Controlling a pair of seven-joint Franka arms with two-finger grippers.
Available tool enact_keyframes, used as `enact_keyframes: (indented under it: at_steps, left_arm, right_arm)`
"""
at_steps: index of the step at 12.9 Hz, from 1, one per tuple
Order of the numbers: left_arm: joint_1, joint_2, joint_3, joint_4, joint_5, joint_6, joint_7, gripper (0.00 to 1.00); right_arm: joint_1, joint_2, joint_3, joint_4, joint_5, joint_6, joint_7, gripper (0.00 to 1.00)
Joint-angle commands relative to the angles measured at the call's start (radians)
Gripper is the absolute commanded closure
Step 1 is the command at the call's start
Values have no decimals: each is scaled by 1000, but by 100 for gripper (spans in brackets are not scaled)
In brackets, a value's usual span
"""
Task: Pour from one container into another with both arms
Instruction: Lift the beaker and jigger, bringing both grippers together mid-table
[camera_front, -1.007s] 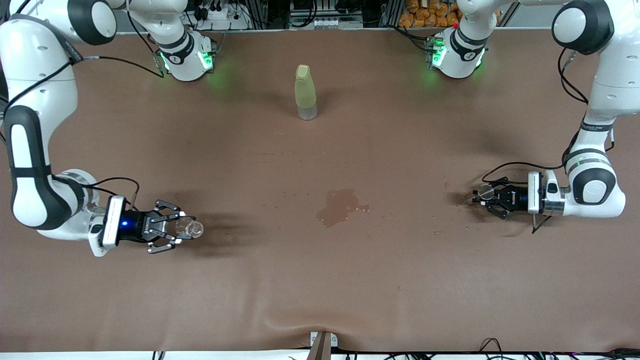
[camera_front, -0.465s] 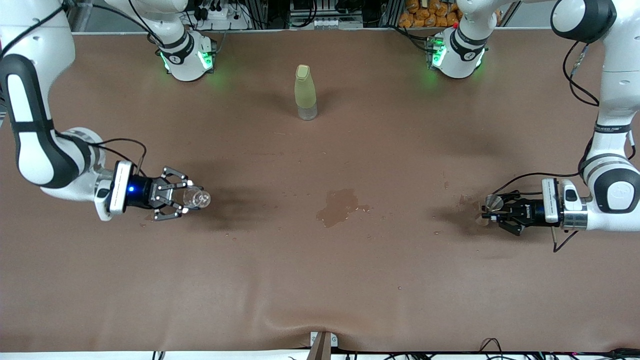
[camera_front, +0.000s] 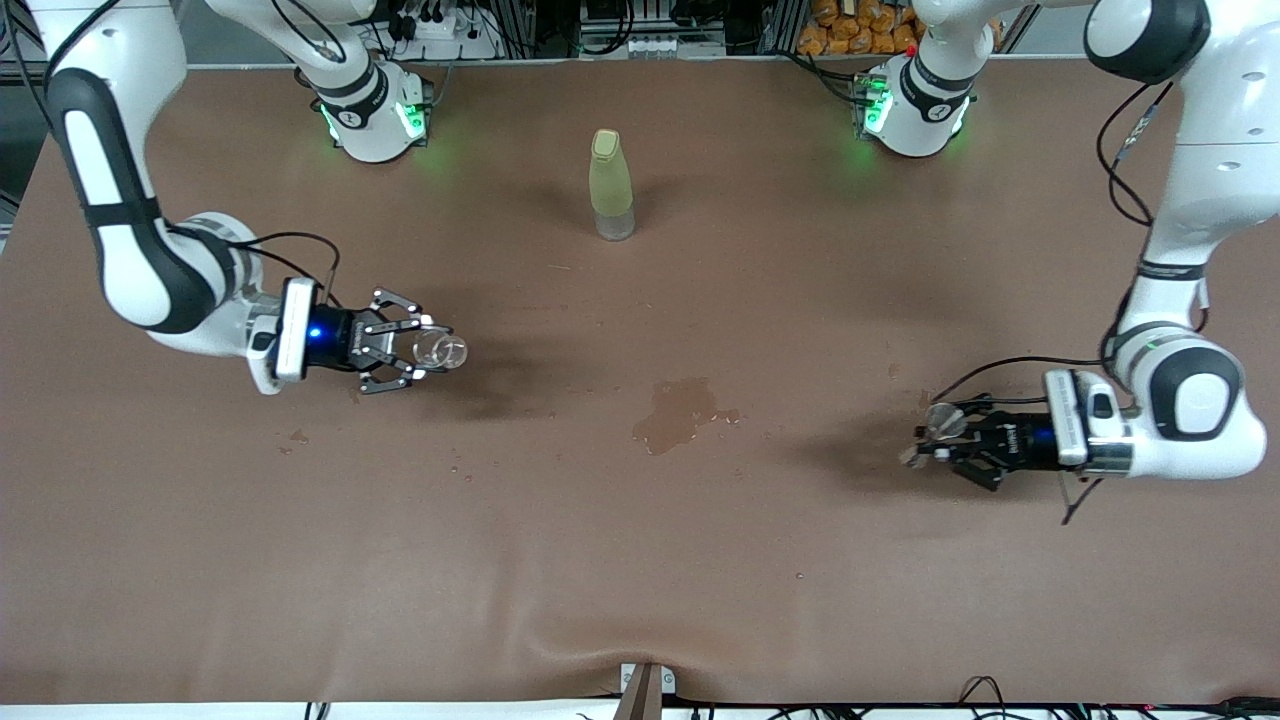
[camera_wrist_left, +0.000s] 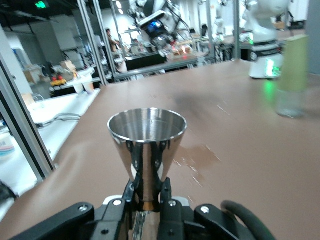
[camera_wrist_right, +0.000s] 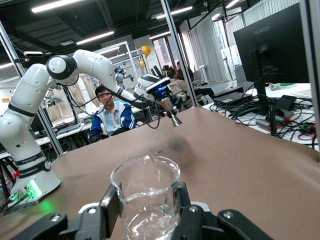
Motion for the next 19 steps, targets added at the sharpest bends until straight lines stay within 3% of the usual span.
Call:
enact_keyframes:
  at_steps: [1, 5, 11, 19]
  left_arm:
    - [-107, 4, 1, 8, -131, 80, -17, 100]
    - [-285, 12, 1, 6, -309, 258, -16, 100]
    - [-536, 98, 8, 19, -564, 480, -2, 100]
    - [-758, 156, 11, 111, -664, 789, -2, 100]
  right_arm:
    - [57, -43, -10, -39, 95, 32, -11, 86]
    - [112, -39, -11, -39, 112, 45, 12, 87]
    - [157, -34, -11, 2, 112, 100, 88, 86]
    - [240, 57, -10, 134, 119, 199, 43, 87]
